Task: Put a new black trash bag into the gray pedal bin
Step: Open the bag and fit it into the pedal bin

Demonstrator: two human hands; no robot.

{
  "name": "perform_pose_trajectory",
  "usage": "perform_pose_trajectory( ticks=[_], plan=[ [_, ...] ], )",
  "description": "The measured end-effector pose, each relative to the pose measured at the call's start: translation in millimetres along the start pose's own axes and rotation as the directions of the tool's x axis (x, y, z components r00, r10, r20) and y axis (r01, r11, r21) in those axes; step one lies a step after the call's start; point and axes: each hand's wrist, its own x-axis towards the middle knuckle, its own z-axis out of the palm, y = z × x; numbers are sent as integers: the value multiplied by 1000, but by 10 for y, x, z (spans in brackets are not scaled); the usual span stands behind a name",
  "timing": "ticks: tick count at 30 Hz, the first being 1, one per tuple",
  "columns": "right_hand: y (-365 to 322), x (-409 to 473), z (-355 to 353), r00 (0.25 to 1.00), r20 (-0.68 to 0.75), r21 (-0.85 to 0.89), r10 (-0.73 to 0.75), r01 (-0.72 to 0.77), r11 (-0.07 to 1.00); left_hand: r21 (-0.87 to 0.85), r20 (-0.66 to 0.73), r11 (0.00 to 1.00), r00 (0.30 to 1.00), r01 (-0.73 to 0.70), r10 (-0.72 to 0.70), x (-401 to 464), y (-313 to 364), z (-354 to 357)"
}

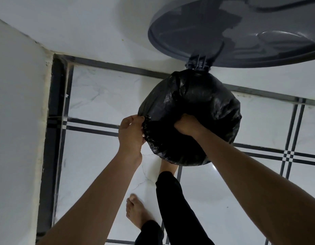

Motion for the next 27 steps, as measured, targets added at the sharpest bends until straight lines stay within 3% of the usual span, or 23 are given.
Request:
perform_pose_trajectory(
  ticks=[4, 14, 23, 27],
  plan=[
    [64, 332, 206, 997, 80, -206, -12, 28, 978, 6, -2, 1000, 1000, -19, 19, 44, -38, -6],
    [73, 554, 386, 995, 97, -432, 10, 33, 901, -5, 1, 1000, 1000, -11, 11, 84, -54, -34],
    [-32, 369, 265, 993, 35, -274, -115, 120, 954, -24, -5, 1000, 1000, -16, 16, 75, -45, -19],
    [-51, 147, 247, 992, 17, -349, -128, 126, 929, 15, -1, 1000, 1000, -23, 23, 82, -41, -37]
  ],
)
